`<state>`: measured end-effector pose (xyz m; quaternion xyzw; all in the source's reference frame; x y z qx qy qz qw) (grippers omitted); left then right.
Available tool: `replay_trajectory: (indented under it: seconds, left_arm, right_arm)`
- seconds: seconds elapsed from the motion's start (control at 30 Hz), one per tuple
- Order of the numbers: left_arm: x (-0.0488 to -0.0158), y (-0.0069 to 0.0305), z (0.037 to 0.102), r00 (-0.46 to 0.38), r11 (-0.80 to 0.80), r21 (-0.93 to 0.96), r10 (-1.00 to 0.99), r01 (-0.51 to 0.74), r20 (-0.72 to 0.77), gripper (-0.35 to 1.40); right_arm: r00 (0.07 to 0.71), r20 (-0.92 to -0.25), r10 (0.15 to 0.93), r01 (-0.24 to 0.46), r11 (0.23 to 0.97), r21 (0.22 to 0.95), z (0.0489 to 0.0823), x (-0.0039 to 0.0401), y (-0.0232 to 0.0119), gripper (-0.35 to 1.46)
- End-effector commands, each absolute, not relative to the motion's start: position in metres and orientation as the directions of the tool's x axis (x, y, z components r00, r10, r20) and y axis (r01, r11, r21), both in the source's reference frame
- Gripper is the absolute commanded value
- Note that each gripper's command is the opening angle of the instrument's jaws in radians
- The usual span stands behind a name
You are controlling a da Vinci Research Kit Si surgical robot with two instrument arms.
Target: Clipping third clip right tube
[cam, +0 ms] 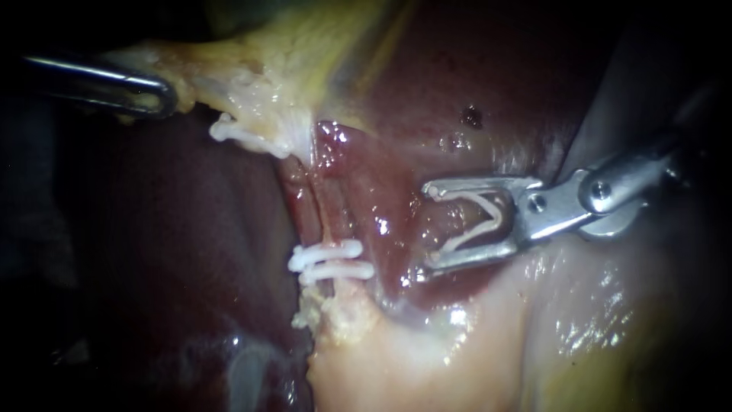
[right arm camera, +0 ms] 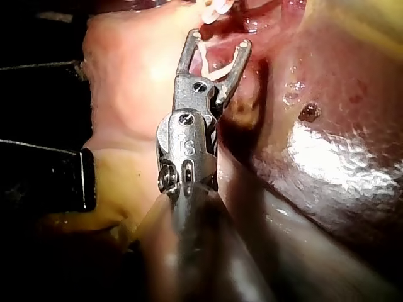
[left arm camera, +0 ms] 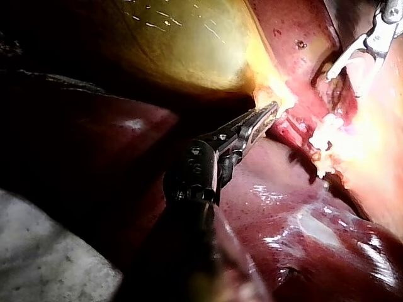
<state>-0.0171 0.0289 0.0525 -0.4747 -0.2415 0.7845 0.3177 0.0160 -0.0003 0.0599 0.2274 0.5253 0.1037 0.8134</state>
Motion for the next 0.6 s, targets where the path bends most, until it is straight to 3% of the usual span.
replay_trajectory:
  seconds: [0.03,0.3,0.6]
  left_arm:
    - [-0.0172,0.0289,0.0526,-0.348,-0.682,-0.681,0.727,-0.267,-0.592,-0.35]
    - [-0.0173,0.0288,0.0526,-0.349,-0.682,-0.681,0.727,-0.266,-0.592,-0.35]
    - [-0.0176,0.0283,0.0528,-0.351,-0.683,-0.682,0.725,-0.261,-0.592,-0.35]
  right_arm:
    - [0.425,-0.8,0.423,0.06,0.869,0.491,0.0601,0.0165,-0.0001,0.5]
    - [0.424,-0.75,0.508,0.012,0.825,0.565,0.0615,0.0208,0.0011,0.5]
    - [0.416,-0.725,0.549,0.007,0.796,0.606,0.0634,0.024,0.0016,0.5]
